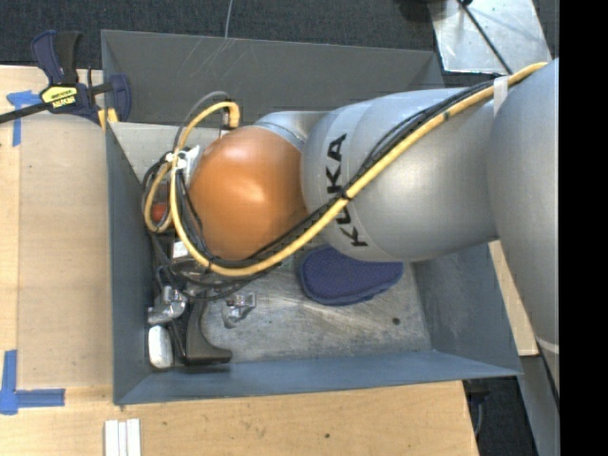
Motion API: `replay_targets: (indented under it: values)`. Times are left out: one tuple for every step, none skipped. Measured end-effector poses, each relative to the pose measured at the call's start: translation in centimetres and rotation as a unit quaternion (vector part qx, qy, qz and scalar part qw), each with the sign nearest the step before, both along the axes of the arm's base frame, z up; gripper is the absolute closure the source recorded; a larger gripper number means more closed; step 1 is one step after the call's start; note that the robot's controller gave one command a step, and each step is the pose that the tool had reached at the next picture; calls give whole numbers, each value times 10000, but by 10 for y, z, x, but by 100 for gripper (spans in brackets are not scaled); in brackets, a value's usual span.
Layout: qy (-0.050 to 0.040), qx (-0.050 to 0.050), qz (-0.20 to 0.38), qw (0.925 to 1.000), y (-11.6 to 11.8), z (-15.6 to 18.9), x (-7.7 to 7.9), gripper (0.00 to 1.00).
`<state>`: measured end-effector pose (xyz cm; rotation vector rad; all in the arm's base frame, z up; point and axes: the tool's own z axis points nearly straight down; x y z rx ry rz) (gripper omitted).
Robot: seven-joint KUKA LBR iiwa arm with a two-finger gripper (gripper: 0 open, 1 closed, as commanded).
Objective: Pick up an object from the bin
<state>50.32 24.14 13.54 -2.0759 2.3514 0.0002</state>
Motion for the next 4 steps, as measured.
replay_targets:
  values:
    - [5,-35,2426,9701,3,-61,9,0]
    - [17,-5,6471,7624,4,-64,100,0]
    - [12,-12,6466,7628,4,-63,101,100]
    - [-3,-14,6444,7647,4,6,101,100]
